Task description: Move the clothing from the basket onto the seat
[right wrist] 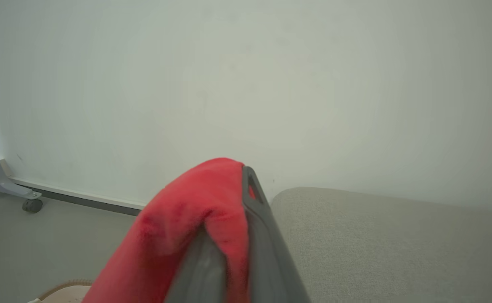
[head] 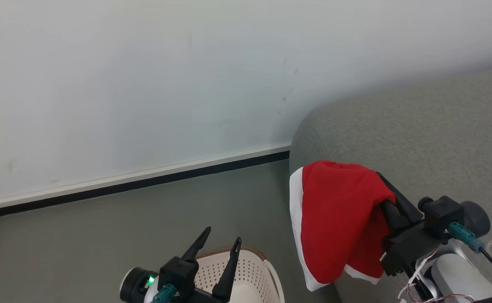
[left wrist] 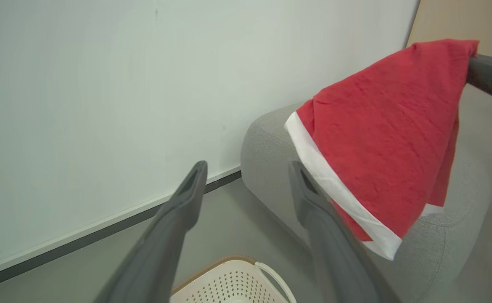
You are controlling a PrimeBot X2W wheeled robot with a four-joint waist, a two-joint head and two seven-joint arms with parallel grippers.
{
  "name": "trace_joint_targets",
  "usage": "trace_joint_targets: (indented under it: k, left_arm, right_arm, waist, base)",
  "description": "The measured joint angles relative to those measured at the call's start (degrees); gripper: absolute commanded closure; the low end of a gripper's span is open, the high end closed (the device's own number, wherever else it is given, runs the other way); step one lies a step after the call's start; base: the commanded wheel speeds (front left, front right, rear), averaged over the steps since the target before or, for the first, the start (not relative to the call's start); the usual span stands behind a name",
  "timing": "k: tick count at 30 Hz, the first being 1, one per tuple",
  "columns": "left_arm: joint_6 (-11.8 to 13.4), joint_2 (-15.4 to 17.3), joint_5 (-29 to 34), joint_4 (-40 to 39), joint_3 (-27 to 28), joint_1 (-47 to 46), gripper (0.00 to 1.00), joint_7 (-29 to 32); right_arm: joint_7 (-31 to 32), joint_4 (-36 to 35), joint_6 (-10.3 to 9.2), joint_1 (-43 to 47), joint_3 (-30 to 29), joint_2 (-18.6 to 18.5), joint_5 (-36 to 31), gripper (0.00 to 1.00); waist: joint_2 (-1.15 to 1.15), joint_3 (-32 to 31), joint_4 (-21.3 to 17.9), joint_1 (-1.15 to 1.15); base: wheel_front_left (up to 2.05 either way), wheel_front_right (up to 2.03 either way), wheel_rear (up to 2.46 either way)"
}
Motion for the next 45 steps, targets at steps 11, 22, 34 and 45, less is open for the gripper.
trace_joint_targets:
  k: [11, 22, 34, 45]
  left_arm:
    - [-0.2, -1.1, 0.0, 0.2, -1.5, 0.5, 0.00, -1.1]
    - [-0.7, -1.7, 0.5, 0.4, -2.5, 0.2, 0.00, -1.6]
    - [-1.7, -0.8, 2.9, -1.0, -3.9, -2.5, 0.00, -1.6]
    - [-2.7, 1.5, 6.3, -4.9, -5.6, -7.5, 0.00, 1.1]
  right_arm:
    - [0.0, -6.2, -1.79, 2.5, -2.0, -3.0, -0.2, 1.00]
    - [0.0, -10.1, -3.31, 4.0, -5.1, -6.0, -0.1, 1.00]
    - [1.1, -10.9, -2.61, -2.4, -9.3, -8.4, 2.6, 1.00]
    - [4.0, -1.4, -0.18, -26.6, -15.0, -11.2, 5.2, 1.00]
  waist:
    - [0.00, 0.6, -6.6, 0.00]
    - [0.00, 2.3, -11.1, 0.00]
    - [0.00, 7.5, -11.4, 0.00]
    - [0.00, 15.5, -9.9, 0.01]
  base:
    - [0.00, 0.00, 0.00]
    - [0.00, 0.00, 0.00]
    - [0.00, 0.00, 0.00]
    - [0.00, 0.00, 0.00]
